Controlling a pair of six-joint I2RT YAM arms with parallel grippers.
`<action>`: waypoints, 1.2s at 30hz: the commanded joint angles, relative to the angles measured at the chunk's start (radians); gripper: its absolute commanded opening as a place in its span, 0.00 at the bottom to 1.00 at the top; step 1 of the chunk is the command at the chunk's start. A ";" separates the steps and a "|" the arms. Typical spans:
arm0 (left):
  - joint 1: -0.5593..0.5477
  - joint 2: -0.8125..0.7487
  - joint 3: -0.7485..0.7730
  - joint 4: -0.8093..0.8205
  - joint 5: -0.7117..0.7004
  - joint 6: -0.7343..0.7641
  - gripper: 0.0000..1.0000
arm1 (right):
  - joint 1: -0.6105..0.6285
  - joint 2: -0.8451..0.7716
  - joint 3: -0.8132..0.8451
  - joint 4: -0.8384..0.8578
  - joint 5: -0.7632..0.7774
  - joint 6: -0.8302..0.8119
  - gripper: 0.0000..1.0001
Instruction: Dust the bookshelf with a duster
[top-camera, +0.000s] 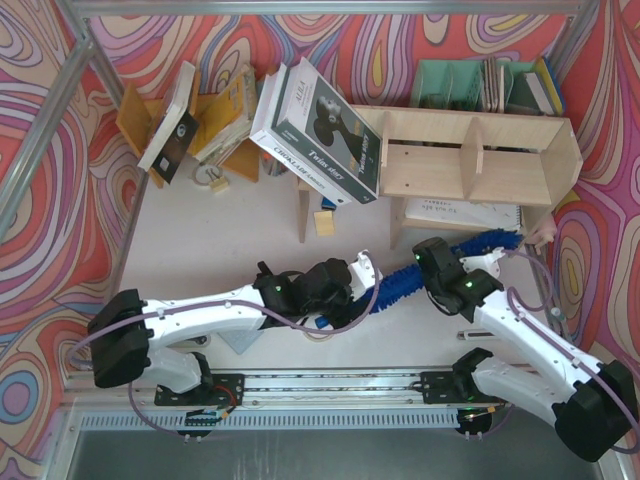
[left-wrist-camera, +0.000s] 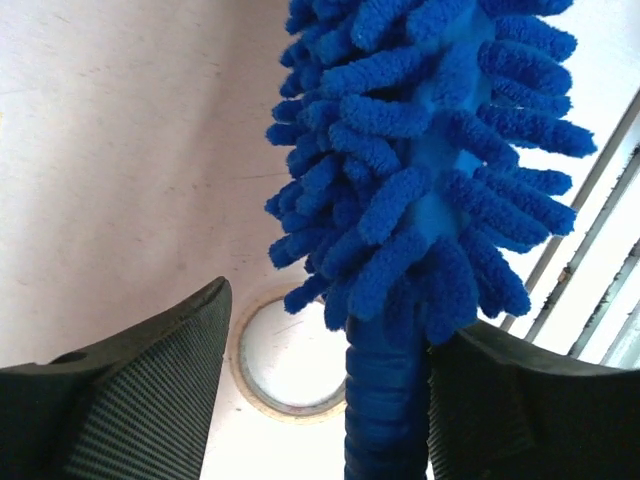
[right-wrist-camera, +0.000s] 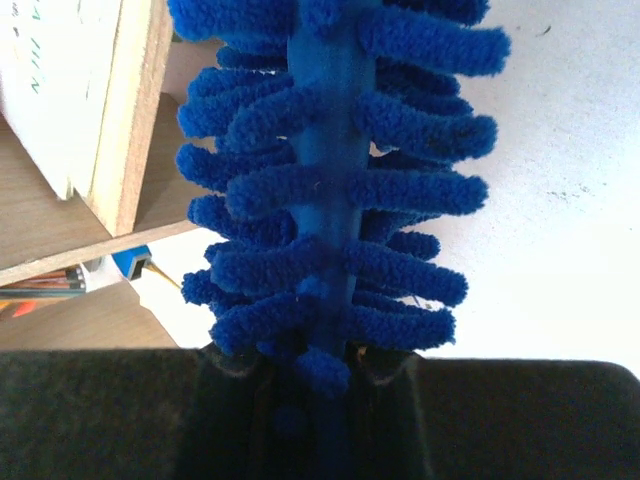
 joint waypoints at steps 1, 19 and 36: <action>0.010 0.084 0.057 -0.067 0.078 -0.001 0.62 | 0.001 -0.034 0.052 -0.003 -0.004 -0.002 0.00; 0.011 0.146 0.083 -0.065 0.092 -0.034 0.03 | 0.001 -0.077 0.049 -0.001 0.008 0.008 0.00; 0.019 0.165 0.080 -0.071 0.102 -0.043 0.42 | 0.001 -0.120 0.050 0.015 0.010 0.013 0.00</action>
